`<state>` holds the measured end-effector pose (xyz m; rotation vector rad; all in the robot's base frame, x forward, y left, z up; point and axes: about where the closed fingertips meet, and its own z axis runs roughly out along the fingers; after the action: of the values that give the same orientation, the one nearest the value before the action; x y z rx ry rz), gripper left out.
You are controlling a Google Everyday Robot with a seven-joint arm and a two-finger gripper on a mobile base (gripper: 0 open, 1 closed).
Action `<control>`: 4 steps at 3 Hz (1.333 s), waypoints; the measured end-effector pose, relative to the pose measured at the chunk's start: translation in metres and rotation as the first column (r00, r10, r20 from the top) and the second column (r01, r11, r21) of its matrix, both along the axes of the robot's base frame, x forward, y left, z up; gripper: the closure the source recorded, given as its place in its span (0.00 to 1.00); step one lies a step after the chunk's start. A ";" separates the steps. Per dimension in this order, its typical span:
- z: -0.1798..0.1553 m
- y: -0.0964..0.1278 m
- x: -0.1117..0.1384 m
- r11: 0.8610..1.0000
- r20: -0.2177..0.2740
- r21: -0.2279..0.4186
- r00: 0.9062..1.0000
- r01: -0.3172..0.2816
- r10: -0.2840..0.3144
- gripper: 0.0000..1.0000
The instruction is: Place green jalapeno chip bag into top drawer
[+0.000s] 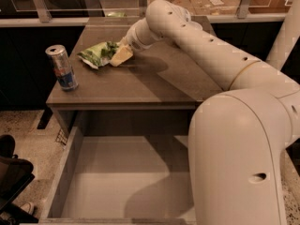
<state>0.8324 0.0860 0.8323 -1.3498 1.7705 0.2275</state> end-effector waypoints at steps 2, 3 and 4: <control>-0.001 0.001 0.000 1.000 -0.001 0.000 1.000 -0.001 0.001 1.00; -0.001 0.001 0.000 1.000 -0.001 0.001 1.000 -0.002 0.002 1.00; 0.018 -0.004 -0.013 1.000 0.035 -0.001 0.999 0.003 -0.003 1.00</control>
Offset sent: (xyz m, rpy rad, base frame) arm 0.0000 0.0001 -0.0001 0.0000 0.0001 0.0001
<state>0.8192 0.0823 0.8506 -1.3442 1.7434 0.2004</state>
